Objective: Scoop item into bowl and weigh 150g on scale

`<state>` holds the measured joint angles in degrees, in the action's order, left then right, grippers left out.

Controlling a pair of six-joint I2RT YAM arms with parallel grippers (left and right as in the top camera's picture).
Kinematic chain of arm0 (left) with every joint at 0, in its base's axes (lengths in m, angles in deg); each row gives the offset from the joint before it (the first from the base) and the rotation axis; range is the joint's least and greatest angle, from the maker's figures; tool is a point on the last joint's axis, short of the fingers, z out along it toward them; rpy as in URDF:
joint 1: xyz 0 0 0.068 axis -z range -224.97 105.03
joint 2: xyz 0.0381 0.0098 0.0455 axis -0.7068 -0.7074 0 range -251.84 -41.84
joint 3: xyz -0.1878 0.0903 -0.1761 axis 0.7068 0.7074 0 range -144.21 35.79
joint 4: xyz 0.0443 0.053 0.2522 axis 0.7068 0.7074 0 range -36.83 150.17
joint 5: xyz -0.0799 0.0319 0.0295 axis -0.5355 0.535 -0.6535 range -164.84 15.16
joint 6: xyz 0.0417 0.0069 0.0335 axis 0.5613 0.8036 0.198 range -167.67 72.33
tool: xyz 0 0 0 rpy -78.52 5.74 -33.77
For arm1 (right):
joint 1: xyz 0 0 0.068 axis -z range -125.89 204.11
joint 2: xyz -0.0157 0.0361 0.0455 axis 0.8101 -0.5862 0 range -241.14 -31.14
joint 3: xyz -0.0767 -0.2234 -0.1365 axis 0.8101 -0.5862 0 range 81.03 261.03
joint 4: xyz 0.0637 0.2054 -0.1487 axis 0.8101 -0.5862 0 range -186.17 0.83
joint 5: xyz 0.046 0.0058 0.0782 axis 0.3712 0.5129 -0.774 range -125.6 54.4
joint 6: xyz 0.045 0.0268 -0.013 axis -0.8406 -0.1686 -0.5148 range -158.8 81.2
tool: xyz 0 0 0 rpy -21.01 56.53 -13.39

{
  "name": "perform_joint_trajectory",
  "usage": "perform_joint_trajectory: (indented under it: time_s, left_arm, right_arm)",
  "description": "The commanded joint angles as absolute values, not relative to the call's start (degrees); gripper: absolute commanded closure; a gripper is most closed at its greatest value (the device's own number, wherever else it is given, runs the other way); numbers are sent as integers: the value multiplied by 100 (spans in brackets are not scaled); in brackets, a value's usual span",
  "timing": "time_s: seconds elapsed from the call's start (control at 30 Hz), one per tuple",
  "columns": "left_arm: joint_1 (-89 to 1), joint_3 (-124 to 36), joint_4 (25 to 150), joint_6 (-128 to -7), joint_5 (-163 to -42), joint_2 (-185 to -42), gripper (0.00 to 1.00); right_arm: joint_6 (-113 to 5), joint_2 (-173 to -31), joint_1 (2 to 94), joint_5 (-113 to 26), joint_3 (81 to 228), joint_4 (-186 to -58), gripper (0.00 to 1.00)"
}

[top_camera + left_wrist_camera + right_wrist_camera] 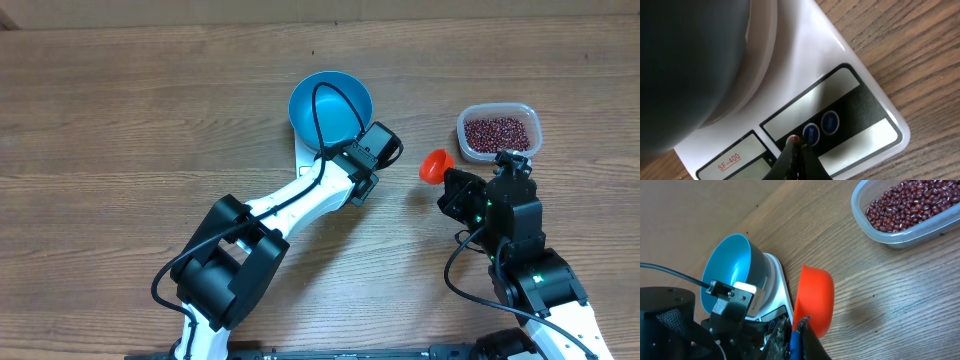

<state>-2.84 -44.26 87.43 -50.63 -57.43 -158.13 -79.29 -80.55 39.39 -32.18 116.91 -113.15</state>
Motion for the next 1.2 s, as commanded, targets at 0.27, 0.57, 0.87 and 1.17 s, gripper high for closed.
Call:
perform_joint_trajectory:
  time_s: [0.27,0.57,0.87,1.17]
  left_arm:
    - [-413,-4395,8708,-5019,-5627,-15886,96]
    - [-413,-4343,8736,-4993,-5645,-15886,96]
    - [-413,-4308,8695,-4997,-5647,-15886,96]
    - [-422,-4306,8544,-4976,-5793,-15886,96]
  right_arm:
    - [-7944,-8042,3917,-3140,11828,-11261,96]
    - [-7944,-8040,3917,-3140,11828,-11259,96]
    - [-7944,-8040,3917,-3181,11828,-11237,96]
    - [-7944,-8040,3917,-3181,11828,-11239,96]
